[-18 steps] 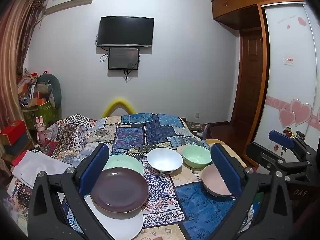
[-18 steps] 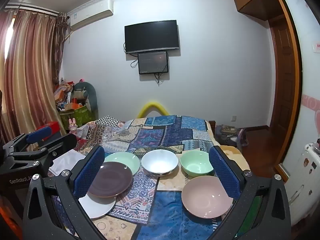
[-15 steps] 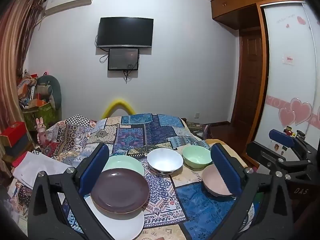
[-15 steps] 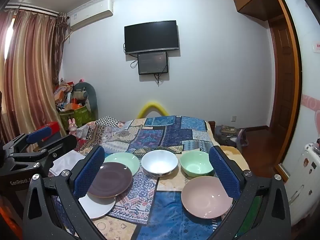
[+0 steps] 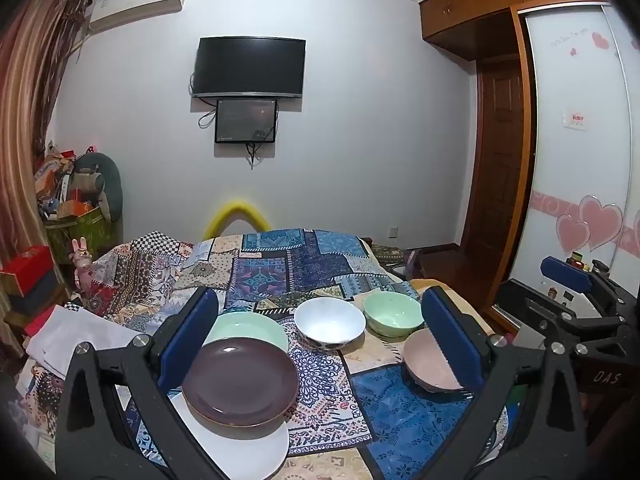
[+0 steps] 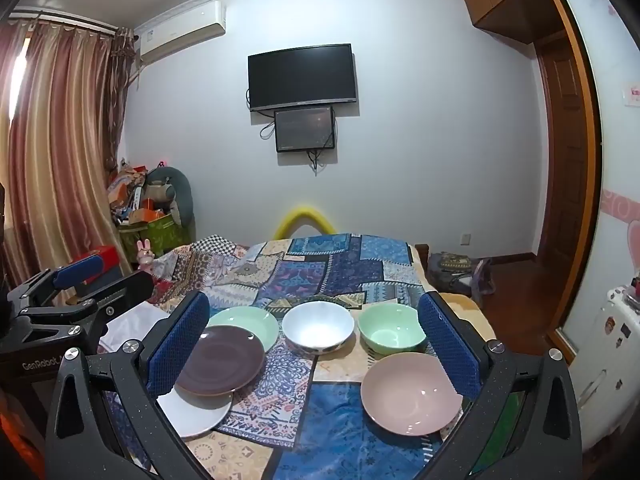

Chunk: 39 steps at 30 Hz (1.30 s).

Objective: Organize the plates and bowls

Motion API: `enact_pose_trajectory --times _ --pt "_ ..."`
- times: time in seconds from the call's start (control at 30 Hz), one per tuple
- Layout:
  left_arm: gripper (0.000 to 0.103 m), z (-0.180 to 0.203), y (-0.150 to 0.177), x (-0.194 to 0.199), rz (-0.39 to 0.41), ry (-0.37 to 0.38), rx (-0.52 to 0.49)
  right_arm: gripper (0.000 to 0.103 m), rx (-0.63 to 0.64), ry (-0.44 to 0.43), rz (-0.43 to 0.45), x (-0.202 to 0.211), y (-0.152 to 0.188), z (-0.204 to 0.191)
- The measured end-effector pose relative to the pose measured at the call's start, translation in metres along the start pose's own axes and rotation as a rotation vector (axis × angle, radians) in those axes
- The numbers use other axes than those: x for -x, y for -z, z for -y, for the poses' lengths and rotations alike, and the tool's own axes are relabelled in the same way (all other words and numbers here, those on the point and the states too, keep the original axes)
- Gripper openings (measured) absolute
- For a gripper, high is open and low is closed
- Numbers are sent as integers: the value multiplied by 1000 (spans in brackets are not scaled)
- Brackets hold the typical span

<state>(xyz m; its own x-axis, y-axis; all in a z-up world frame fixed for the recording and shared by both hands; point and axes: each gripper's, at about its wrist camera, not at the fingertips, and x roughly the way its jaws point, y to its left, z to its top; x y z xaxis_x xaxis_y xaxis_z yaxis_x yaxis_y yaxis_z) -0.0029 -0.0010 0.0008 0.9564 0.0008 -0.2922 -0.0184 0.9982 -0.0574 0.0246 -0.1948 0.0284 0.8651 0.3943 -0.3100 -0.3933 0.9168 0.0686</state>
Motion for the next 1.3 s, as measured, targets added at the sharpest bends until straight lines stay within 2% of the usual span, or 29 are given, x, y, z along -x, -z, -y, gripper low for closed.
enact_pose_trajectory --times 1.3 --pt "103 4 1 4 -1 12 3 103 -3 -7 18 9 -3 -2"
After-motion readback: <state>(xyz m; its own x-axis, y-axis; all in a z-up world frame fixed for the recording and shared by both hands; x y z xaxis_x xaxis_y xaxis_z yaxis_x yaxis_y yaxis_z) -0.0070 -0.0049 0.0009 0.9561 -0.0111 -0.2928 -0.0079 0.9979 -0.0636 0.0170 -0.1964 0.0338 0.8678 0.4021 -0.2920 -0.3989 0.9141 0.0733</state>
